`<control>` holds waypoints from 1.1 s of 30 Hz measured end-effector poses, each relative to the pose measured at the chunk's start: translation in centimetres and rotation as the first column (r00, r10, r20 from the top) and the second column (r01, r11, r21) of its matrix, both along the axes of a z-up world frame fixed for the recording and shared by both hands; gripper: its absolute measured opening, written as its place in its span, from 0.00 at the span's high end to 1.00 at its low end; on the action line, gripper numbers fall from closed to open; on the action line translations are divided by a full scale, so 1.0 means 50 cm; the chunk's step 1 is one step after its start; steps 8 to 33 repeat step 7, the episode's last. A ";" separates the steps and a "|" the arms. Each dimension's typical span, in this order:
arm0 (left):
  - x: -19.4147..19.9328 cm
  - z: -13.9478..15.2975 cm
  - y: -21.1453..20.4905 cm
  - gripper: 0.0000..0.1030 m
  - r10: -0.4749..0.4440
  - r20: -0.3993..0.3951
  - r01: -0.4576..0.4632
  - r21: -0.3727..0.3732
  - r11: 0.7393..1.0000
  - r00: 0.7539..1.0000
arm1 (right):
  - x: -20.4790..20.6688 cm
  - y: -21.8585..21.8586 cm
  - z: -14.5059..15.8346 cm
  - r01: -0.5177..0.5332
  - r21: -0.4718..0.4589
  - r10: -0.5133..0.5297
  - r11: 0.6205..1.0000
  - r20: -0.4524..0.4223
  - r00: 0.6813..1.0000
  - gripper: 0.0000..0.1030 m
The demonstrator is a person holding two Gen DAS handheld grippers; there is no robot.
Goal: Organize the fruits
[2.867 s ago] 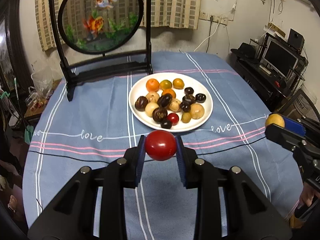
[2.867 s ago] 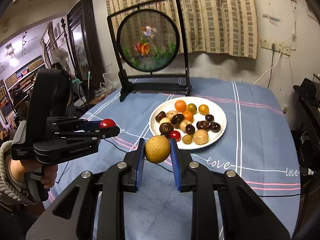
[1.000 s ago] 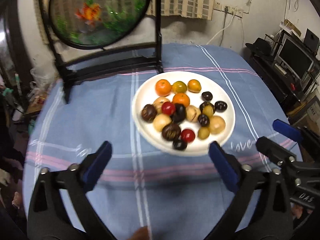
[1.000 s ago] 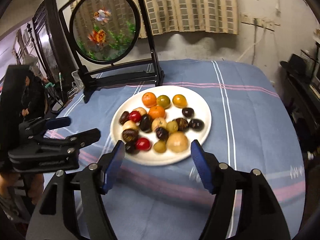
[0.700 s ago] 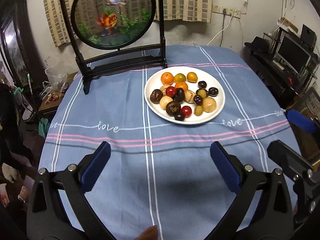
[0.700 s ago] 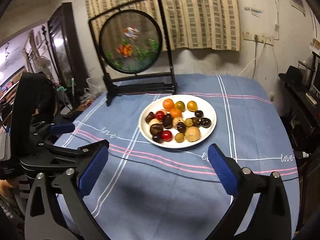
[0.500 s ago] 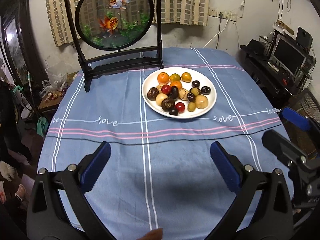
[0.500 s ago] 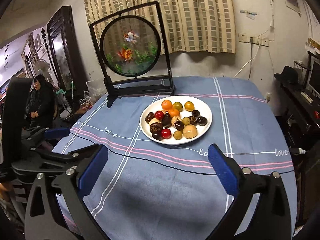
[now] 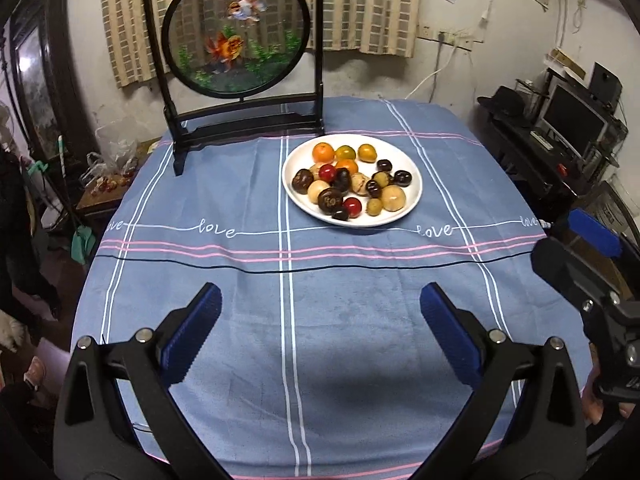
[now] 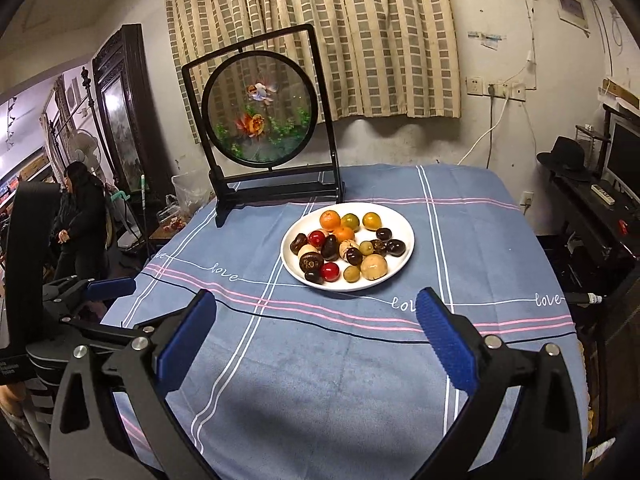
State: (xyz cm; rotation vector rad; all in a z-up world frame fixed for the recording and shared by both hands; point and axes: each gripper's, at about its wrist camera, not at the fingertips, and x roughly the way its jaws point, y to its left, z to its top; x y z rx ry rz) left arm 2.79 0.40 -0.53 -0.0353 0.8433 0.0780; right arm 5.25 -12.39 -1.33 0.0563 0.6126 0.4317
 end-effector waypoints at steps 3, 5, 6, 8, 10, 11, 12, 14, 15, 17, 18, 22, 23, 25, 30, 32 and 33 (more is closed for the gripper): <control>-0.007 0.005 -0.009 0.02 0.009 0.009 -0.010 0.045 0.999 1.000 | 0.002 -0.003 0.002 0.012 -0.002 -0.012 1.000 0.000 1.000 0.02; -0.012 0.010 -0.011 0.02 0.009 0.017 -0.010 0.050 0.999 1.000 | 0.002 -0.004 0.002 0.019 -0.001 -0.019 1.000 -0.003 1.000 0.02; -0.012 0.012 -0.011 0.02 0.014 0.019 -0.015 0.054 0.998 1.000 | 0.003 -0.005 0.001 0.021 0.000 -0.021 1.000 -0.008 1.000 0.02; -0.013 0.013 -0.010 0.02 0.022 0.021 -0.023 0.057 0.998 1.000 | 0.002 -0.004 0.000 0.022 0.000 -0.022 1.000 -0.011 1.000 0.02; -0.013 0.013 -0.010 0.02 0.022 0.021 -0.023 0.057 0.998 1.000 | 0.002 -0.004 0.000 0.022 0.000 -0.022 1.000 -0.011 1.000 0.02; -0.013 0.013 -0.010 0.02 0.022 0.021 -0.023 0.057 0.998 1.000 | 0.002 -0.004 0.000 0.022 0.000 -0.022 1.000 -0.011 1.000 0.02; -0.013 0.013 -0.010 0.02 0.022 0.021 -0.023 0.057 0.998 1.000 | 0.002 -0.004 0.000 0.022 0.000 -0.022 1.000 -0.011 1.000 0.02; -0.013 0.013 -0.010 0.02 0.022 0.021 -0.023 0.057 0.998 1.000 | 0.002 -0.004 0.000 0.022 0.000 -0.022 1.000 -0.011 1.000 0.02; -0.013 0.013 -0.010 0.02 0.022 0.021 -0.023 0.057 0.998 1.000 | 0.002 -0.004 0.000 0.022 0.000 -0.022 1.000 -0.011 1.000 0.02; -0.013 0.013 -0.010 0.02 0.022 0.021 -0.023 0.057 0.998 1.000 | 0.002 -0.004 0.000 0.022 0.000 -0.022 1.000 -0.011 1.000 0.02; -0.013 0.013 -0.010 0.02 0.022 0.021 -0.023 0.057 0.998 1.000 | 0.002 -0.004 0.000 0.022 0.000 -0.022 1.000 -0.011 1.000 0.02; -0.013 0.013 -0.010 0.02 0.022 0.021 -0.023 0.057 0.998 1.000 | 0.002 -0.004 0.000 0.022 0.000 -0.022 1.000 -0.011 1.000 0.02; -0.013 0.013 -0.010 0.02 0.022 0.021 -0.023 0.057 0.998 1.000 | 0.002 -0.004 0.000 0.022 0.000 -0.022 1.000 -0.011 1.000 0.02; -0.013 0.013 -0.010 0.02 0.022 0.021 -0.023 0.057 0.998 1.000 | 0.002 -0.004 0.000 0.022 0.000 -0.022 1.000 -0.011 1.000 0.02; -0.013 0.013 -0.010 0.02 0.022 0.021 -0.023 0.057 0.998 1.000 | 0.002 -0.004 0.000 0.022 0.000 -0.022 1.000 -0.011 1.000 0.02; -0.013 0.013 -0.010 0.02 0.022 0.021 -0.023 0.057 0.998 1.000 | 0.002 -0.004 0.000 0.022 0.000 -0.022 1.000 -0.011 1.000 0.02; -0.013 0.013 -0.010 0.02 0.022 0.021 -0.023 0.057 0.998 1.000 | 0.002 -0.004 0.000 0.022 0.000 -0.022 1.000 -0.011 1.000 0.02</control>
